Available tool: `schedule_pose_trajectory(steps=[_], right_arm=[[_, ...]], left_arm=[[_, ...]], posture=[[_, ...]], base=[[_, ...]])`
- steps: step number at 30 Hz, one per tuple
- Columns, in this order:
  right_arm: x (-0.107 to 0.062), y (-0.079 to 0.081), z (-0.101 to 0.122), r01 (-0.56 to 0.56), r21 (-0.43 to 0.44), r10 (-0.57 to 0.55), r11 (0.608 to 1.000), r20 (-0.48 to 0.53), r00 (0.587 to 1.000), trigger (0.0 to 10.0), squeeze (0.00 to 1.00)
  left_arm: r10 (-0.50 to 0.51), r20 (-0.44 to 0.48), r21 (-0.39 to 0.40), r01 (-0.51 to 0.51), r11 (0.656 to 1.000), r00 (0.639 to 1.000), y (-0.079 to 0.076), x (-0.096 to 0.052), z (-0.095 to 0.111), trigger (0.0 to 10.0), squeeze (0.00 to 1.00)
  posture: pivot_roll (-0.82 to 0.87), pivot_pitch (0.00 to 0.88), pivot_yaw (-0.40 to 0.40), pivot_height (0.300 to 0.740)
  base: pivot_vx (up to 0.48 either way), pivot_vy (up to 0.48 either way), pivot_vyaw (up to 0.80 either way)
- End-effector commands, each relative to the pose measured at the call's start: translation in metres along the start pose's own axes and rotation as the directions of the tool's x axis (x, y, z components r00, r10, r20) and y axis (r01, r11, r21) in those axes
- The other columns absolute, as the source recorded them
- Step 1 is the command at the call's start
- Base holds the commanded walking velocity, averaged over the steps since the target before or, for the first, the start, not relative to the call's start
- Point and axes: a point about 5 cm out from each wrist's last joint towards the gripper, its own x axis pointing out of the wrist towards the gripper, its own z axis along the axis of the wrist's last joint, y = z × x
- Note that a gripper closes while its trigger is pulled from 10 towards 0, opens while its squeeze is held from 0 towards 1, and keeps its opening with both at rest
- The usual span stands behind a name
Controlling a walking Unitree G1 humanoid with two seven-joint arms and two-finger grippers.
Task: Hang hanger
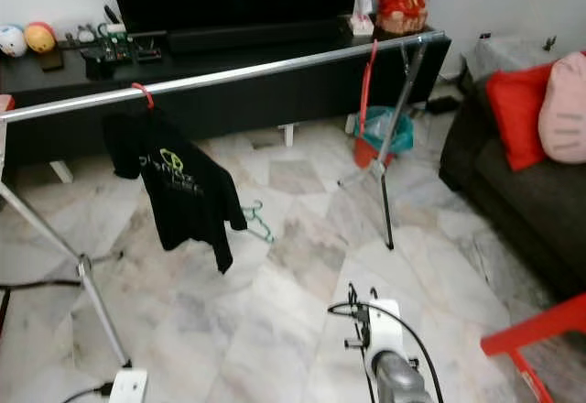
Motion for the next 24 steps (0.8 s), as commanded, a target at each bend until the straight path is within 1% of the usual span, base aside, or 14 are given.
schedule_pose_trajectory(steps=[1,13,15,20,24], right_arm=[[-0.0009,-0.0068,-0.0013,0.018,0.003,-0.018,1.000,0.000,1.000,10.0,0.00],[-0.0009,-0.0072,-0.0008,0.016,-0.002,-0.016,1.000,0.004,1.000,10.0,0.00],[-0.0008,-0.0077,-0.0003,0.019,-0.007,-0.019,1.000,0.003,1.000,10.0,0.00],[-0.0005,-0.0078,0.0017,0.017,-0.025,-0.016,1.000,0.006,1.000,10.0,0.00],[-0.0002,-0.0077,0.0030,0.018,-0.027,-0.018,0.999,0.009,1.000,10.0,0.00]], left_arm=[[-0.016,-0.010,0.017,0.016,1.000,1.000,-0.0041,0.0000,-0.0017,10.0,0.00],[-0.017,-0.006,0.018,0.017,1.000,1.000,-0.0048,0.0002,-0.0009,10.0,0.00],[-0.014,-0.010,0.016,0.014,1.000,1.000,-0.0045,0.0000,-0.0016,10.0,0.00],[-0.008,-0.008,0.012,0.008,1.000,1.000,-0.0039,0.0003,-0.0006,10.0,0.00],[-0.007,-0.016,0.007,0.007,1.000,1.000,-0.0049,0.0005,-0.0011,10.0,0.00]], posture=[[0.01,0.011,-0.030,0.740],[0.01,0.017,-0.032,0.740],[0.01,0.038,-0.034,0.740],[0.01,0.052,-0.034,0.740],[0.01,0.059,-0.035,0.740]], base=[[0.341,0.000,0.00],[0.340,0.000,0.00],[0.339,0.000,0.00],[0.342,0.000,0.00],[0.340,0.000,0.74]])
